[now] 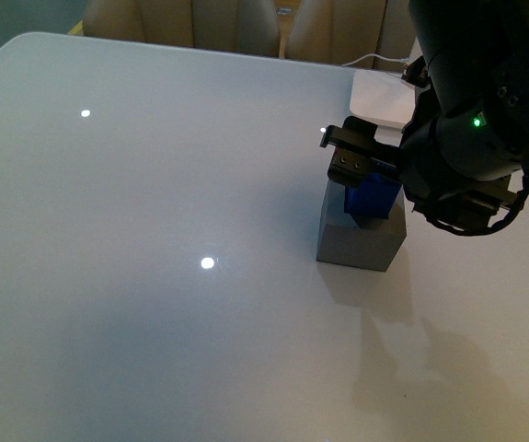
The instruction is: Insert blue part into gray base
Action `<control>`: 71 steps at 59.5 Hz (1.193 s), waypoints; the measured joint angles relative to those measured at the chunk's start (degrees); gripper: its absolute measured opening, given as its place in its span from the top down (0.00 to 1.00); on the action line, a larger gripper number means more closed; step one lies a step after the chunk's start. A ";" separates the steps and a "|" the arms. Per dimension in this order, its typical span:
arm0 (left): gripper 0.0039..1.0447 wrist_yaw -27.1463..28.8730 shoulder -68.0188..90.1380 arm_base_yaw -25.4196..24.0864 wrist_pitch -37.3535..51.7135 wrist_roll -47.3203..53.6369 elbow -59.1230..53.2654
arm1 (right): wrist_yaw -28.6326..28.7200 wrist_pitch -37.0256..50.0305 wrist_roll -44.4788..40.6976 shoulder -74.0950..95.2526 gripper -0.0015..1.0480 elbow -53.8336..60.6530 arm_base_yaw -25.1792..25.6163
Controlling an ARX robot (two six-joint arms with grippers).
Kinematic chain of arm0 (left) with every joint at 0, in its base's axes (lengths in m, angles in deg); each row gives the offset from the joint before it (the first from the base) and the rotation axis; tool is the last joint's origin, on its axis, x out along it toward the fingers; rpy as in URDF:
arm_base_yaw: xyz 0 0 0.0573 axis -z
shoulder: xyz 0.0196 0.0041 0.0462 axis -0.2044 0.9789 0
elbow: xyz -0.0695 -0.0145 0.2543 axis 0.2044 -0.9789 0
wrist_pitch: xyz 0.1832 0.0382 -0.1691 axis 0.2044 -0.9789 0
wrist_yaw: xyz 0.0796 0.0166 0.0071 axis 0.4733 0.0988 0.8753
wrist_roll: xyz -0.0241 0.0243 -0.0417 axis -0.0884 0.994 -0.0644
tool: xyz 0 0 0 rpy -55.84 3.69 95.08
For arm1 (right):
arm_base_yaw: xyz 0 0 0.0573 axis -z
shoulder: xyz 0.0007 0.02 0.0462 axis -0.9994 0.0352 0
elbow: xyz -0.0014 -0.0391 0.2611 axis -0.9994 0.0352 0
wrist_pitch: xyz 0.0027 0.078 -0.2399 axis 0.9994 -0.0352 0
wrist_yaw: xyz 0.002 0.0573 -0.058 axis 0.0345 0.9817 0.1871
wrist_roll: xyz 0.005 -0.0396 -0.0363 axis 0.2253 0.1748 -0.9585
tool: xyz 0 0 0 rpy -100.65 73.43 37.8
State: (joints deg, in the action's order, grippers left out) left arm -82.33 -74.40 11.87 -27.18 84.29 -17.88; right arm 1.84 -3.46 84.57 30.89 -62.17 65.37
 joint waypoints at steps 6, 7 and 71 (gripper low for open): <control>0.07 0.00 0.00 0.00 0.00 0.00 0.00 | -0.20 1.07 -1.53 -5.16 0.09 2.16 0.17; 0.07 0.00 0.00 0.00 0.00 0.00 0.00 | -0.20 1.16 -1.81 -5.86 0.09 2.43 0.20; 0.07 0.00 0.00 0.00 0.00 0.00 0.00 | 6.01 45.13 -32.54 -59.63 0.98 53.59 17.57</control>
State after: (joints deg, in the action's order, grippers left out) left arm -82.33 -74.40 11.87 -27.18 84.29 -17.88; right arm 7.85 41.68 52.03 -28.73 -8.58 82.95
